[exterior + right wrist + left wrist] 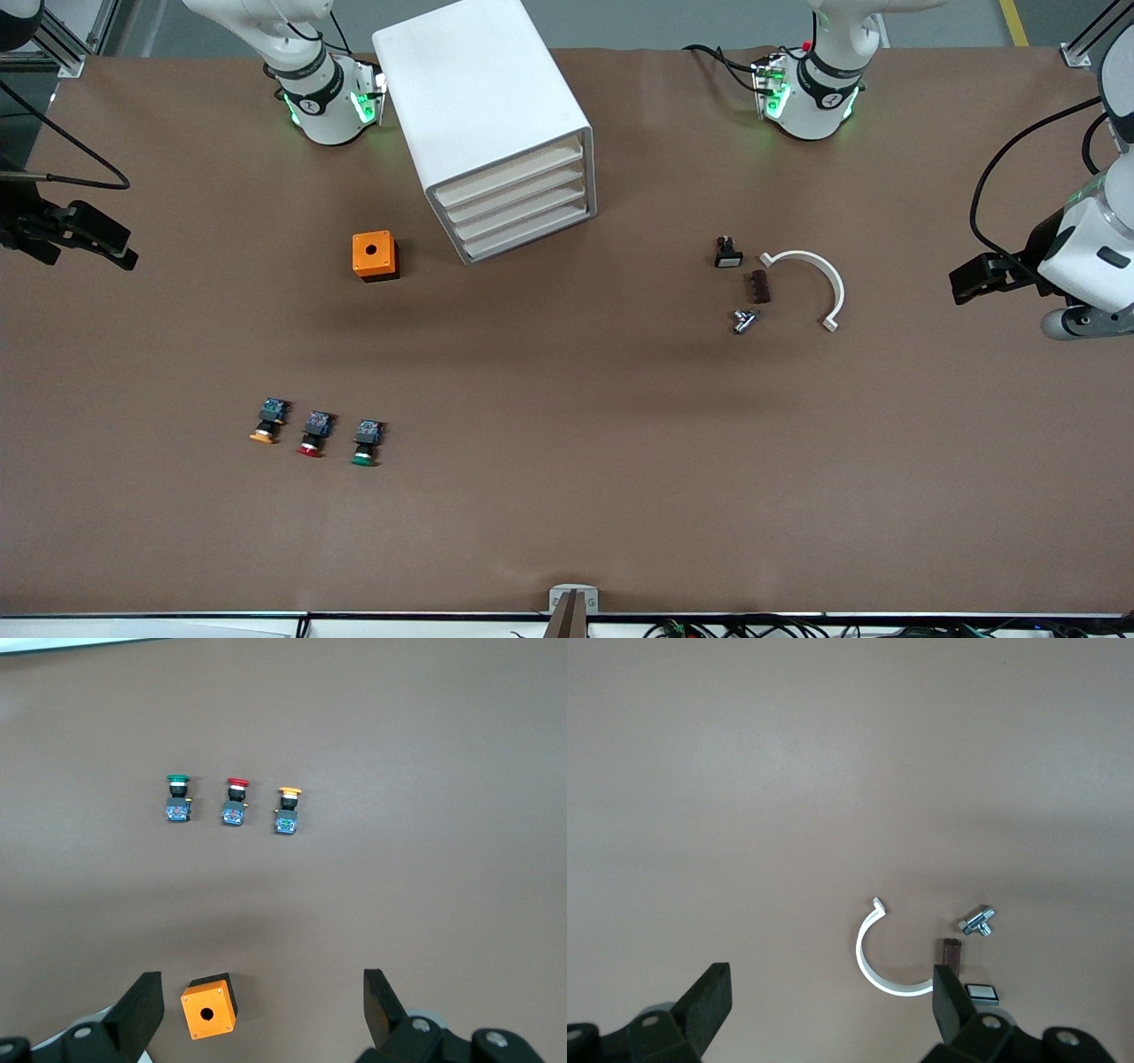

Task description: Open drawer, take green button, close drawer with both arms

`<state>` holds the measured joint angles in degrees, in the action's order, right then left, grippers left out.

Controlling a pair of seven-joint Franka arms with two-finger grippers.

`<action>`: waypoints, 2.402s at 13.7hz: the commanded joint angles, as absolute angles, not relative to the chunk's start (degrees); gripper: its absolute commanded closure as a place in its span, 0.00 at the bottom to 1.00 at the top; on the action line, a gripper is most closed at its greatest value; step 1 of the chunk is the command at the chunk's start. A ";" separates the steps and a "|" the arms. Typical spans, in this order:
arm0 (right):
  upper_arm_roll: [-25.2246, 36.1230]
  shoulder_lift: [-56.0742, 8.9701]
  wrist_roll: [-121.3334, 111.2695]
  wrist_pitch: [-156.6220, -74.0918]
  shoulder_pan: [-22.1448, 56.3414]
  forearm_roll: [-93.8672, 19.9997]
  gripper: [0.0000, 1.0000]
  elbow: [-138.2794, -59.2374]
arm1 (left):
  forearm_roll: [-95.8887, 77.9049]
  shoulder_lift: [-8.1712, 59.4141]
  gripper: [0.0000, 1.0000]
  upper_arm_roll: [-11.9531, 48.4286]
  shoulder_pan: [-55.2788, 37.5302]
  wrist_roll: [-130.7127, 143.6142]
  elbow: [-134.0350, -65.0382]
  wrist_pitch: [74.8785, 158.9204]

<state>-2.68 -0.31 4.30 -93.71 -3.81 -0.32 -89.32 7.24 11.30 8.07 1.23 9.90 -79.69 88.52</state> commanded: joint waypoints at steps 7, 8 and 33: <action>-3.08 0.09 4.48 -93.43 -4.22 0.44 0.00 -88.86 | 5.63 9.23 0.00 9.83 6.94 7.73 -80.07 82.97; -3.08 0.09 4.57 -93.51 -4.22 0.44 0.00 -88.94 | 5.54 9.14 0.00 10.71 7.20 7.73 -80.16 83.06; -3.08 0.18 4.48 -93.52 -4.39 0.44 0.00 -88.95 | -0.53 -9.13 0.00 10.28 4.83 9.05 -100.71 89.56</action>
<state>-2.63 -0.31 4.30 -93.78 -3.82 -0.28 -89.17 0.29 -5.83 10.82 5.10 8.89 -97.21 88.23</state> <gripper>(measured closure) 0.000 0.000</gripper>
